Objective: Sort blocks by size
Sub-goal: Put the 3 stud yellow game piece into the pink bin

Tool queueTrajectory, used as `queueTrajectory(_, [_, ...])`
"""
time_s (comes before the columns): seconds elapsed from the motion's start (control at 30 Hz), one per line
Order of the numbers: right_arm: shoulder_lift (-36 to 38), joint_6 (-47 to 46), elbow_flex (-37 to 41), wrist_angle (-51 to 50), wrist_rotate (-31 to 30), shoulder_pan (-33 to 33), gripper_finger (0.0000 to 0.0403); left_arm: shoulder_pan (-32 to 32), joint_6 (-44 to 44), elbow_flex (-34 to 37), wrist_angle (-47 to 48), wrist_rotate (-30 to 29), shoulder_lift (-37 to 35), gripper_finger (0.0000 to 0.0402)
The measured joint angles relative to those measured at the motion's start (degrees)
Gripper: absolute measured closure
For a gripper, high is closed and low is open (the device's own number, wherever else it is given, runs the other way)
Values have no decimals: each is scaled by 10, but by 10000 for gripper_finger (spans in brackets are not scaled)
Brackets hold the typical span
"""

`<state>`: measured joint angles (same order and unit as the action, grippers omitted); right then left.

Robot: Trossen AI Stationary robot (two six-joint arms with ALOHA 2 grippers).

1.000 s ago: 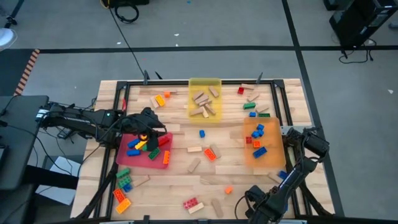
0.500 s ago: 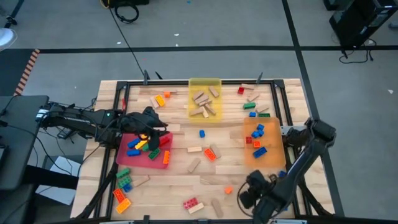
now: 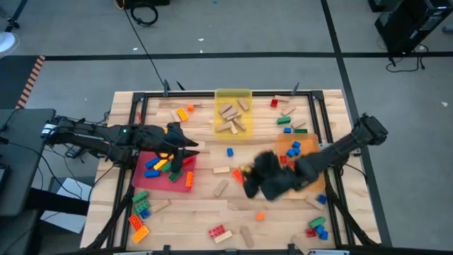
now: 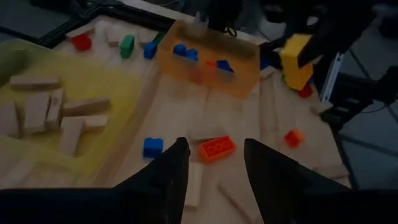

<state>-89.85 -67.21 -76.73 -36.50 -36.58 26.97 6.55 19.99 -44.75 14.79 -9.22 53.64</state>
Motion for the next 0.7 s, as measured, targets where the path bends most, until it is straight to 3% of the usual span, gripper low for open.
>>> queueTrajectory(0.27, [1,247,0,262,38,-102,298,0,0,0,-104,55,8,238])
queueTrajectory(0.43, [1,327,0,338,63,-123,298,0,0,0,-166,81,8,238])
queueTrajectory(0.7, [1,388,0,379,82,-135,298,-1,32,0,-268,97,45,238])
